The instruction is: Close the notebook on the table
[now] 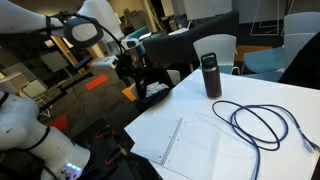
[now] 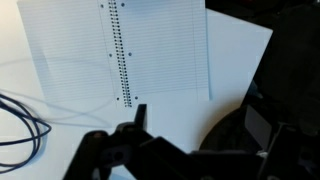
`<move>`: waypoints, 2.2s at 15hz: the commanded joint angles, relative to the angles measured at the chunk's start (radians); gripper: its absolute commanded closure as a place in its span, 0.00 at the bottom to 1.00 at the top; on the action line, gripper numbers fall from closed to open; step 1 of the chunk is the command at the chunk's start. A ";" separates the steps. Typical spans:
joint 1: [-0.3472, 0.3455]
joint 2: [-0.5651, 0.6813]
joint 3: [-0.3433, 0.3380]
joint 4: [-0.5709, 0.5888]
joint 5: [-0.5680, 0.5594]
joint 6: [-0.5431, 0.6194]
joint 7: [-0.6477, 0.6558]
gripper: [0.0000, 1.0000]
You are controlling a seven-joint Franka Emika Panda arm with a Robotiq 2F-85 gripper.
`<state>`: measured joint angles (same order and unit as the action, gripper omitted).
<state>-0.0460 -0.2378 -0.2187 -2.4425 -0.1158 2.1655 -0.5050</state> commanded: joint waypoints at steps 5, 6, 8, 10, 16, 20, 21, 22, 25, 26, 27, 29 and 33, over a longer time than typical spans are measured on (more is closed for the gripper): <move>-0.020 0.194 0.058 0.012 0.069 0.131 0.016 0.00; -0.021 0.215 0.064 0.022 0.069 0.131 0.023 0.00; -0.022 0.229 0.067 0.034 0.069 0.131 0.024 0.00; -0.023 0.228 0.066 0.039 0.069 0.131 0.024 0.00; -0.008 0.265 0.110 -0.017 0.065 0.268 0.115 0.00; 0.014 0.318 0.154 -0.053 0.009 0.385 0.301 0.00; 0.019 0.335 0.161 -0.055 -0.009 0.406 0.342 0.00; 0.025 0.357 0.163 -0.054 -0.044 0.430 0.406 0.00; 0.055 0.421 0.151 -0.041 -0.152 0.470 0.568 0.00; 0.063 0.442 0.146 -0.037 -0.178 0.478 0.603 0.00; 0.071 0.459 0.140 -0.033 -0.206 0.484 0.641 0.00; 0.085 0.499 0.127 -0.024 -0.249 0.501 0.689 0.00; 0.119 0.574 0.083 -0.004 -0.324 0.555 0.751 0.00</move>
<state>0.0357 0.2822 -0.0927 -2.4728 -0.3847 2.6760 0.1879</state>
